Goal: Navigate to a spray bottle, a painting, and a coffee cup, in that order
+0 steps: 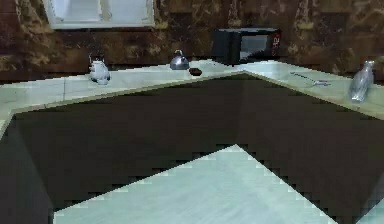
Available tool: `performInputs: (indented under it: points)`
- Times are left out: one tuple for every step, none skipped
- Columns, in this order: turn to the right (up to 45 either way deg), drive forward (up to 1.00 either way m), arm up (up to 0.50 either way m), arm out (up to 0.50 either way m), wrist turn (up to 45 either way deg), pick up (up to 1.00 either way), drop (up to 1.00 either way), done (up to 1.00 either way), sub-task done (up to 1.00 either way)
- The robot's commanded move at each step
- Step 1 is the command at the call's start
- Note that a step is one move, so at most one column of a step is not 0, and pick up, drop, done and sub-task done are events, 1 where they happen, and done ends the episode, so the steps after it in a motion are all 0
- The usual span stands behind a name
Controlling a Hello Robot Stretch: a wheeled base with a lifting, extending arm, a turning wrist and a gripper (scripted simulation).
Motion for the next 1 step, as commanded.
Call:
performInputs:
  points:
    - [39.0, 0.00, 0.00, 0.00, 0.0, 0.00, 0.00, 0.00, 0.00]
